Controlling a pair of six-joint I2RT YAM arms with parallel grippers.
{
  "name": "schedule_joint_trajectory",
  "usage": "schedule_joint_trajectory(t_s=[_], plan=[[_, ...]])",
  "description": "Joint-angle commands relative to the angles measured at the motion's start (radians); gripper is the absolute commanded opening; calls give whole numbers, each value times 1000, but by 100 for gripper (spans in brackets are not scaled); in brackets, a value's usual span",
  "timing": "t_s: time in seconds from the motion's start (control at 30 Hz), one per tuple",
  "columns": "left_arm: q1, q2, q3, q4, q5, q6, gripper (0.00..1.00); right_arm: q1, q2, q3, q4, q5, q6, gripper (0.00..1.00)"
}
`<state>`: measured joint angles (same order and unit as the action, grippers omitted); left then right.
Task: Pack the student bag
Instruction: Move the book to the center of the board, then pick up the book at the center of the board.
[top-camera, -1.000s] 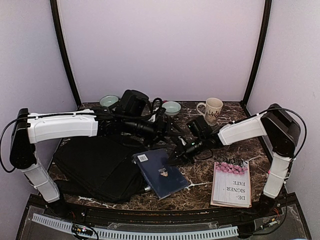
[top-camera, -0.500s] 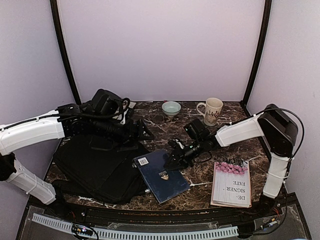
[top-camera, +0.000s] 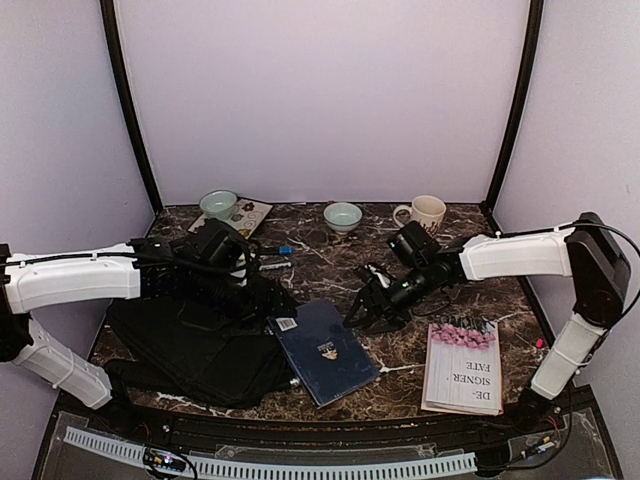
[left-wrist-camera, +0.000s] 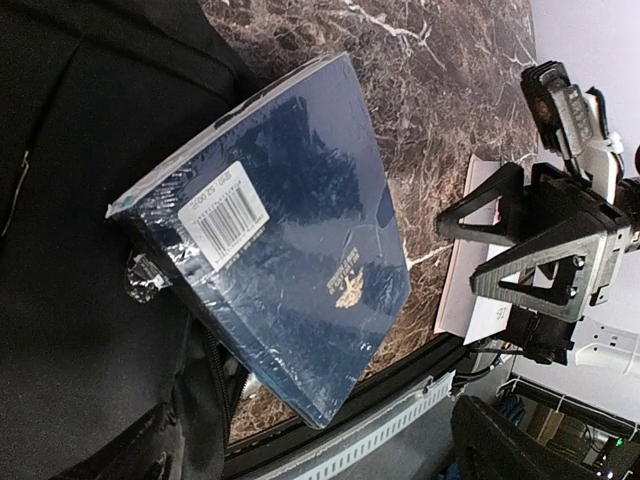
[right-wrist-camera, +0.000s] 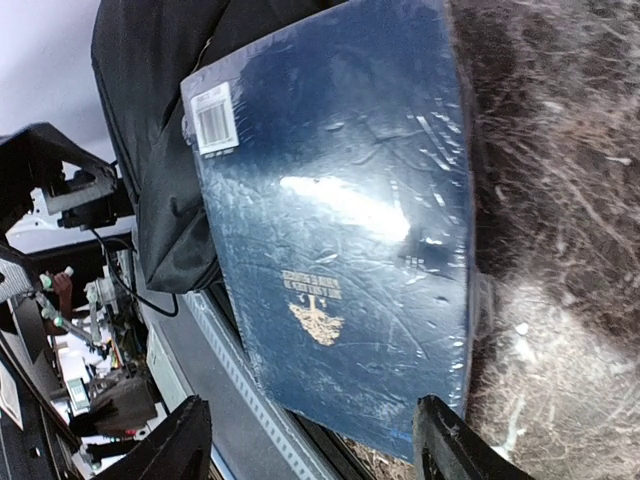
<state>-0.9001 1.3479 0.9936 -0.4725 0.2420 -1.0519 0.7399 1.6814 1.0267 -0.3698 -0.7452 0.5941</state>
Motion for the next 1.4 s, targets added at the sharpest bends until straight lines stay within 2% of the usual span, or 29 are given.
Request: schedule_joint_trajectory(t_s=[0.0,0.13,0.3,0.43,0.67,0.8,0.97,1.1,1.23,1.37], plan=[[-4,25,-55,79,56,-47,96,-31,7,-40,-60,64,-68,71],[-20,80,-72,169,98,-71,96,-34,40,-27,-41,62,-72,72],[-31,142,-68,151,93,-88,97,-38,92,-2,-38,72,-87,71],[-37,154,-96,178,74,-115,97,-43,142,8,-31,67,-100,65],[-37,223,-162,369,128,-145,97,-49,222,27,-8,19,-102,49],[-37,256,-191,467,141,-177,98,-49,243,24,5,3,-103,45],[-37,280,-207,502,145,-185,98,-50,245,11,18,-11,-96,39],[-37,278,-238,617,147,-200,98,-50,243,-3,27,-22,-87,36],[-40,267,-212,655,143,-168,92,-49,230,-6,30,-26,-78,36],[-45,262,-189,707,137,-132,80,-50,227,-3,37,-34,-64,36]])
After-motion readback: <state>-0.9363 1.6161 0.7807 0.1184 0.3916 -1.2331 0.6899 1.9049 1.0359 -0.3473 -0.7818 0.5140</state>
